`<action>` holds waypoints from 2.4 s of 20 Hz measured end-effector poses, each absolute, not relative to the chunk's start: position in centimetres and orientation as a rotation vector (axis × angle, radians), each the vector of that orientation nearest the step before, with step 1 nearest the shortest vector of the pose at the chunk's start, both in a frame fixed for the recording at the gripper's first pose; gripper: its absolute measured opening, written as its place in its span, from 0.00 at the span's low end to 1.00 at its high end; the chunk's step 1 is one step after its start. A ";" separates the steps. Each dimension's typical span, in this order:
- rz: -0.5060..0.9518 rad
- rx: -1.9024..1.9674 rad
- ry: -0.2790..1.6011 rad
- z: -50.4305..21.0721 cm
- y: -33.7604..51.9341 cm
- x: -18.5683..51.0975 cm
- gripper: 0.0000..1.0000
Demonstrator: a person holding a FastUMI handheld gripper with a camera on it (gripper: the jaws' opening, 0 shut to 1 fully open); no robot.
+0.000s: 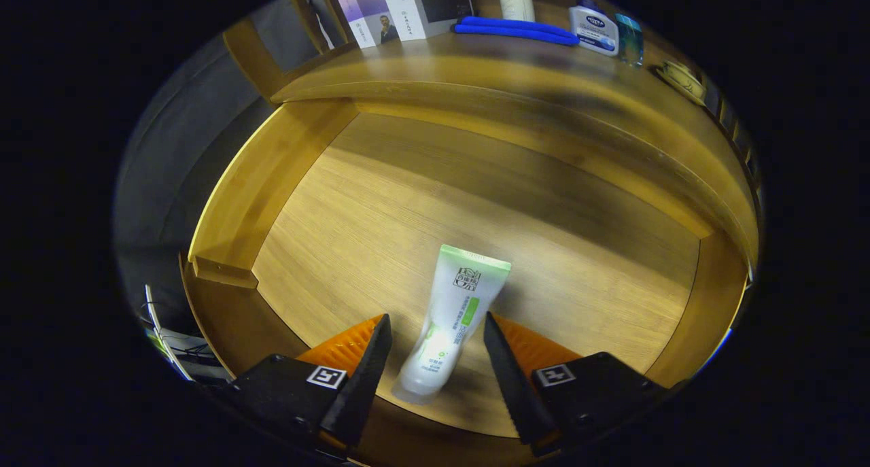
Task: Pull open the drawer, take out the items inside it, and place them on the countertop above the cabinet.
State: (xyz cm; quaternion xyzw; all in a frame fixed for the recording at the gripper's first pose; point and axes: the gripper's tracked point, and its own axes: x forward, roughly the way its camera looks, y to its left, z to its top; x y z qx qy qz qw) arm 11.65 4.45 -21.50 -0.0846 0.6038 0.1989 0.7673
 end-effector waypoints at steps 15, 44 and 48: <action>0.479 -0.394 1.190 -21.5 3.1 12.9 0.04; 0.411 -0.122 0.777 -6.2 6.2 24.9 0.05; 0.337 -0.127 0.748 -6.1 5.3 29.1 0.05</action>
